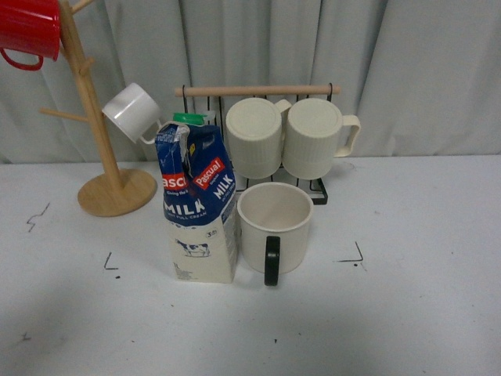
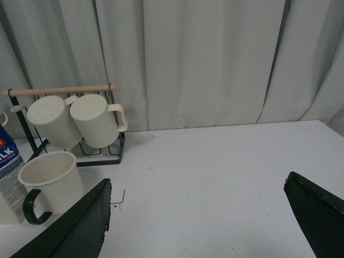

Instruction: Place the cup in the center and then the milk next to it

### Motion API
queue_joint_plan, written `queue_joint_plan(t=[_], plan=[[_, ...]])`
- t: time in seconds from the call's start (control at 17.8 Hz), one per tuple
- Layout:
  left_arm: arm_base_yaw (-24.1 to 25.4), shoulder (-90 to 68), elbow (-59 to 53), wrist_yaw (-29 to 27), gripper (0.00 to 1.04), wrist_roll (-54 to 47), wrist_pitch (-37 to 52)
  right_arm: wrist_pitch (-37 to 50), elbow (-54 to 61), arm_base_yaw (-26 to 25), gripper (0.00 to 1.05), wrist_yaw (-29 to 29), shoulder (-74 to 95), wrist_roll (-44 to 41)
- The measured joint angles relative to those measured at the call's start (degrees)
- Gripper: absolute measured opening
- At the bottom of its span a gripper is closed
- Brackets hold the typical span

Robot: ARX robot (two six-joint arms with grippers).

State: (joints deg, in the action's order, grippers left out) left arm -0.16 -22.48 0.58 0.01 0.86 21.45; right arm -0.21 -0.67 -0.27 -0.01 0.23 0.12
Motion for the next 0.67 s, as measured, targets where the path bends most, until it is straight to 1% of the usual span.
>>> queue_joint_plan(t=[0.67], plan=[[0.0, 6.6, 0.0, 0.0, 0.02, 0.0, -5.7, 0.0, 0.0, 0.0, 0.98, 0.0, 0.0, 0.0]])
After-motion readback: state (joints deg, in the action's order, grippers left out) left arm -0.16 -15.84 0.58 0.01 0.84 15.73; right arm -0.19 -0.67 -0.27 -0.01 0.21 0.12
